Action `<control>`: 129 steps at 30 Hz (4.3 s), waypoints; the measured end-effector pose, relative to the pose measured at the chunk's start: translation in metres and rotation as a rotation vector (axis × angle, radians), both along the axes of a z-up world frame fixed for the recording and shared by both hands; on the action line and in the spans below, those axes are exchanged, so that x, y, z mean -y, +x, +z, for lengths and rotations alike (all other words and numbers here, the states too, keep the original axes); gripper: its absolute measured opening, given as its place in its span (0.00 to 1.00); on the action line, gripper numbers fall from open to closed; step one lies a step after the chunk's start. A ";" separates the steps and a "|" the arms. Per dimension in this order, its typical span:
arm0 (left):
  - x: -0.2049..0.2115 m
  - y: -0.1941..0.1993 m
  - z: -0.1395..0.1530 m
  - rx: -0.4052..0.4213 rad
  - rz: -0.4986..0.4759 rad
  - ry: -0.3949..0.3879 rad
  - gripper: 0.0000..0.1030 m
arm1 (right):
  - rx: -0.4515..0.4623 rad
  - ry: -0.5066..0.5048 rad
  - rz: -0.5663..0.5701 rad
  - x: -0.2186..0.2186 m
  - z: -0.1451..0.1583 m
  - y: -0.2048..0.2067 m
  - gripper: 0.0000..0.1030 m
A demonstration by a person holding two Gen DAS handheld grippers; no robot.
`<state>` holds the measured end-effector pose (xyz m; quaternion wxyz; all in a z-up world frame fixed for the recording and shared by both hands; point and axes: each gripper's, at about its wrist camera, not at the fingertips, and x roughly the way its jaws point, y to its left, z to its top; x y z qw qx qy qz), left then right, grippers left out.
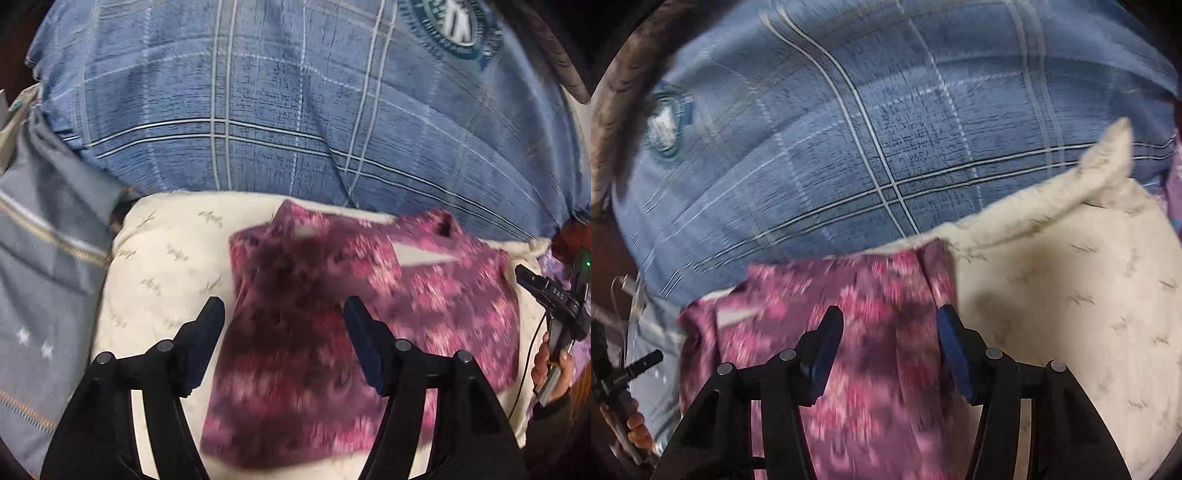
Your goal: Fold small clothes
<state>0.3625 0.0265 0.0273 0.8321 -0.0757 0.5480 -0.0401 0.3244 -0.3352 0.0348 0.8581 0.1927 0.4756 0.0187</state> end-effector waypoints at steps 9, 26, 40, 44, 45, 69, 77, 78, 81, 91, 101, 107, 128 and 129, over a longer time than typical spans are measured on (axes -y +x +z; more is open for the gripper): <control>0.016 0.023 -0.039 0.013 0.023 0.161 0.65 | -0.058 -0.099 0.044 -0.031 -0.044 0.053 0.49; 0.014 0.056 -0.050 -0.042 0.099 0.098 0.06 | 0.104 -0.166 -0.081 -0.019 0.002 0.024 0.06; -0.004 0.055 -0.052 -0.066 0.124 0.060 0.07 | 0.110 -0.013 0.267 -0.097 -0.007 0.037 0.54; -0.008 0.050 -0.045 -0.061 0.109 0.055 0.07 | 0.099 -0.221 0.415 -0.159 -0.021 0.046 0.54; -0.007 0.049 -0.045 -0.060 0.104 0.049 0.08 | 0.086 -0.248 0.441 -0.169 -0.026 0.049 0.54; -0.055 0.019 -0.039 -0.079 0.089 -0.086 0.44 | 0.070 -0.230 0.390 -0.158 -0.033 0.065 0.09; -0.098 -0.014 -0.040 -0.135 0.078 -0.129 0.66 | -0.014 -0.059 0.062 -0.049 -0.048 0.052 0.48; -0.098 -0.014 -0.047 -0.166 0.084 -0.157 0.66 | -0.025 -0.075 0.061 -0.053 -0.053 0.052 0.48; -0.095 -0.028 -0.055 -0.204 0.079 -0.166 0.66 | -0.052 -0.173 0.073 -0.075 -0.063 0.056 0.39; -0.097 -0.030 -0.058 -0.182 0.092 -0.092 0.67 | -0.024 -0.245 -0.073 -0.055 -0.075 0.060 0.02; -0.103 -0.013 -0.028 -0.119 0.106 -0.142 0.67 | 0.052 -0.230 -0.084 -0.060 -0.050 0.051 0.33; -0.076 0.011 -0.039 -0.161 0.060 -0.054 0.69 | 0.174 -0.228 0.127 -0.109 -0.016 0.040 0.50; -0.091 0.025 -0.100 -0.192 0.077 -0.123 0.69 | 0.087 -0.465 0.605 -0.230 -0.107 0.101 0.03; -0.092 0.024 -0.097 -0.187 0.073 -0.112 0.69 | 0.103 -0.470 0.586 -0.230 -0.105 0.101 0.03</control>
